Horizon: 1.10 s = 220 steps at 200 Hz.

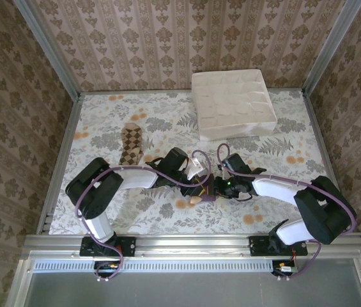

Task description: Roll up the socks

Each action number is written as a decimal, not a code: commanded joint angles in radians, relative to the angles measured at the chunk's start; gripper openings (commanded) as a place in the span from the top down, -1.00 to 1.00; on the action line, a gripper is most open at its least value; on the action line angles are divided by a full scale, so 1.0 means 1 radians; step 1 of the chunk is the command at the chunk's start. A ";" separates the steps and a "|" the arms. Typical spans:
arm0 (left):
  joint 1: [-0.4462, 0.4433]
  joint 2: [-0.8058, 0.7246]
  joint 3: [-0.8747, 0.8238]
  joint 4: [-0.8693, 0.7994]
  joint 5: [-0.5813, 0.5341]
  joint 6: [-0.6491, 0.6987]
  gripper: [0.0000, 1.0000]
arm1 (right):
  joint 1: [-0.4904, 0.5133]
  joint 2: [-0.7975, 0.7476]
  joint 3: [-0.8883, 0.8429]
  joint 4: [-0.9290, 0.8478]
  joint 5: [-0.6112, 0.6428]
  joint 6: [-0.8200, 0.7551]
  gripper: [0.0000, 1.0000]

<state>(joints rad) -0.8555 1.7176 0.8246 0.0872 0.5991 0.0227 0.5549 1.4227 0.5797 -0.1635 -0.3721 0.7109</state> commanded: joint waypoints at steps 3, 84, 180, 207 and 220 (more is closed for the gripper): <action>0.000 -0.100 -0.012 -0.110 -0.086 0.193 0.43 | -0.004 0.047 -0.010 -0.094 0.064 -0.001 0.38; -0.030 -0.471 -0.215 -0.009 -0.195 0.563 0.08 | -0.004 0.071 0.006 -0.116 0.084 0.001 0.43; -0.257 -0.363 -0.315 0.206 -0.488 0.824 0.10 | -0.004 0.076 0.019 -0.139 0.082 -0.005 0.44; -0.272 -0.310 -0.289 0.216 -0.478 0.822 0.10 | -0.004 0.077 0.023 -0.143 0.081 -0.006 0.45; -0.272 -0.283 -0.286 0.237 -0.483 0.806 0.09 | -0.004 0.077 0.025 -0.146 0.081 -0.007 0.45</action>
<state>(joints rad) -1.1183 1.4006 0.5011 0.2726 0.1295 0.8165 0.5545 1.4578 0.6209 -0.1951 -0.3737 0.7105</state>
